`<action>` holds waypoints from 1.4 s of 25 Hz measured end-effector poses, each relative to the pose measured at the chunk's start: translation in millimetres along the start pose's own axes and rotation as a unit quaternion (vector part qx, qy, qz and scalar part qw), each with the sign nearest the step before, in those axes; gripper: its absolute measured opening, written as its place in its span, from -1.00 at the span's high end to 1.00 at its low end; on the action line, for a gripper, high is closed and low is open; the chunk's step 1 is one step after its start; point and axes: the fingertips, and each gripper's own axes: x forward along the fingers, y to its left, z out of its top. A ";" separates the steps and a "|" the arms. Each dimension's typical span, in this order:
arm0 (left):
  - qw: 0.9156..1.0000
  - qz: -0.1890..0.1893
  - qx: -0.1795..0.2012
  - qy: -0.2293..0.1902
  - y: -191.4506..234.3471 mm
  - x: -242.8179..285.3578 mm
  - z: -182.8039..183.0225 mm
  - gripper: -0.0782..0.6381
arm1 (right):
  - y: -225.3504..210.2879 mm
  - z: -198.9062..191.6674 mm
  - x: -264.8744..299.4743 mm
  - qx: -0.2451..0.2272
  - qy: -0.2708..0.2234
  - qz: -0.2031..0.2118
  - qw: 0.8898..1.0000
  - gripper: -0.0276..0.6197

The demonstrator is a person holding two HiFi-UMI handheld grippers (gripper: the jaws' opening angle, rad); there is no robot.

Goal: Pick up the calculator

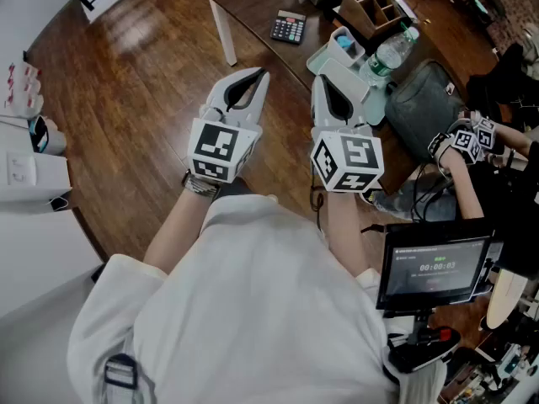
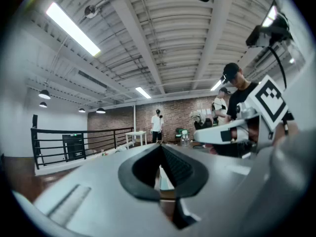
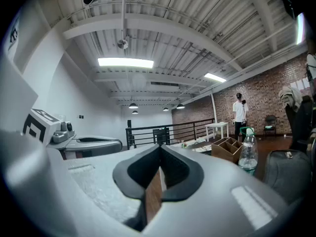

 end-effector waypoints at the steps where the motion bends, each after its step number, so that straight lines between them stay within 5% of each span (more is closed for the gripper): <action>1: 1.000 0.000 0.000 0.000 -2.4 1.5 1.0 0.76 | -2.6 0.0 -1.2 0.004 0.001 -0.001 1.000 0.91; 14: 1.000 0.000 -0.004 0.015 -8.1 25.9 -4.5 0.76 | -28.0 -9.9 11.5 0.023 0.024 -0.001 0.999 0.91; 35: 0.999 -0.002 -0.022 -0.037 83.9 164.7 -5.8 0.82 | -95.9 -8.2 147.1 -0.019 0.020 -0.031 0.999 0.91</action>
